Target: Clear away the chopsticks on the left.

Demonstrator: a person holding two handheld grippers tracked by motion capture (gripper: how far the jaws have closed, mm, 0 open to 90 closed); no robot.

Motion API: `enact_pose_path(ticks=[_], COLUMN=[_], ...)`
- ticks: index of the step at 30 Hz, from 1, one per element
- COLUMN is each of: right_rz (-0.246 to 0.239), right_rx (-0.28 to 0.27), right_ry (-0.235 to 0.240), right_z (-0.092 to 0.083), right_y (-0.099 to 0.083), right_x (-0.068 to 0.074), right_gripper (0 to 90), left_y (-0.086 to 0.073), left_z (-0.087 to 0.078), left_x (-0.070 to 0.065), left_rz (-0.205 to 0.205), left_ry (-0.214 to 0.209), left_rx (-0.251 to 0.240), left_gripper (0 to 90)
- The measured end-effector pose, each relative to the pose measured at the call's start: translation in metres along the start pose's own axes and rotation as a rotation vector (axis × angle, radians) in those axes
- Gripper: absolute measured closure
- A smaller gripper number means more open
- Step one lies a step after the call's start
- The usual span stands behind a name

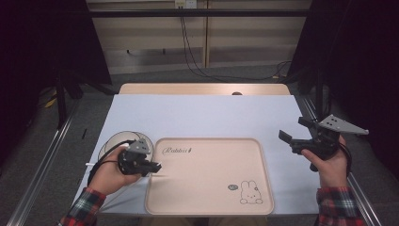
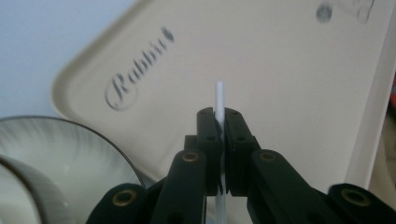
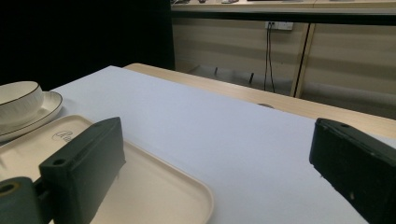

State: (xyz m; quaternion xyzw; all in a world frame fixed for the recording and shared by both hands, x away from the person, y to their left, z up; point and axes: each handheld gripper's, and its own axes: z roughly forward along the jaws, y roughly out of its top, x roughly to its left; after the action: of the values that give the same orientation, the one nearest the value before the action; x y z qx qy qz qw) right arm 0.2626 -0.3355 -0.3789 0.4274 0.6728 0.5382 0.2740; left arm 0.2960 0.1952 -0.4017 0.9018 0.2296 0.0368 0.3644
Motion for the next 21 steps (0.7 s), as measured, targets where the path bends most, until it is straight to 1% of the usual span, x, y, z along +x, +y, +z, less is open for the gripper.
enact_pose_path(ticks=[2, 4, 7, 8, 9, 10, 11, 13, 14, 16, 17, 19, 21], right_rz=[0.004, 0.005, 0.004, 0.003, 0.003, -0.006, -0.002, 0.001, 0.001, 0.001, 0.000, 0.006, -0.002], right_rx=[-0.003, -0.002, -0.004, -0.006, -0.005, -0.005, -0.006, -0.006, -0.006, -0.009, -0.008, -0.010, -0.005], right_ry=[-0.003, -0.002, -0.004, -0.003, -0.003, -0.005, -0.002, -0.001, -0.004, -0.004, -0.002, -0.002, -0.003], right_z=[0.000, 0.000, 0.000, 0.000, 0.000, 0.000, 0.000, 0.000, -0.001, -0.001, -0.001, -0.001, -0.001], right_y=[0.000, 0.000, 0.000, 0.000, 0.000, 0.000, 0.000, 0.000, 0.000, 0.000, 0.000, 0.000, 0.000], right_x=[0.000, 0.000, 0.000, 0.000, 0.000, -0.001, 0.000, 0.000, -0.001, -0.001, -0.001, 0.000, 0.000], right_gripper=[2.7, 2.6, 2.6, 2.6, 2.6, 2.6, 2.6, 2.6, 2.6, 2.6, 2.6, 2.6, 2.6], left_y=[0.004, 0.007, 0.011, 0.012, 0.013, 0.015, 0.016, 0.019, 0.020, 0.022, 0.023, 0.024, 0.025], left_z=[-0.006, -0.011, -0.020, -0.023, -0.026, -0.029, -0.032, -0.037, -0.039, -0.043, -0.045, -0.048, -0.050], left_x=[0.001, 0.003, 0.005, 0.005, 0.006, 0.005, 0.005, 0.003, 0.003, 0.002, 0.002, 0.001, 0.001], left_rz=[-0.024, -0.064, -0.097, -0.116, -0.132, -0.139, -0.142, -0.165, -0.179, -0.193, -0.198, -0.212, -0.226], left_ry=[0.007, -0.002, 0.003, -0.001, 0.001, 0.009, 0.010, 0.016, 0.013, 0.024, 0.032, 0.026, 0.027], left_rx=[-0.059, -0.125, -0.226, -0.265, -0.291, -0.321, -0.344, -0.396, -0.409, -0.429, -0.432, -0.467, -0.503], left_gripper=[87.4, 87.4, 87.4, 87.4, 87.5, 87.5, 87.5, 87.5, 87.5, 87.5, 87.5, 87.5, 87.6])
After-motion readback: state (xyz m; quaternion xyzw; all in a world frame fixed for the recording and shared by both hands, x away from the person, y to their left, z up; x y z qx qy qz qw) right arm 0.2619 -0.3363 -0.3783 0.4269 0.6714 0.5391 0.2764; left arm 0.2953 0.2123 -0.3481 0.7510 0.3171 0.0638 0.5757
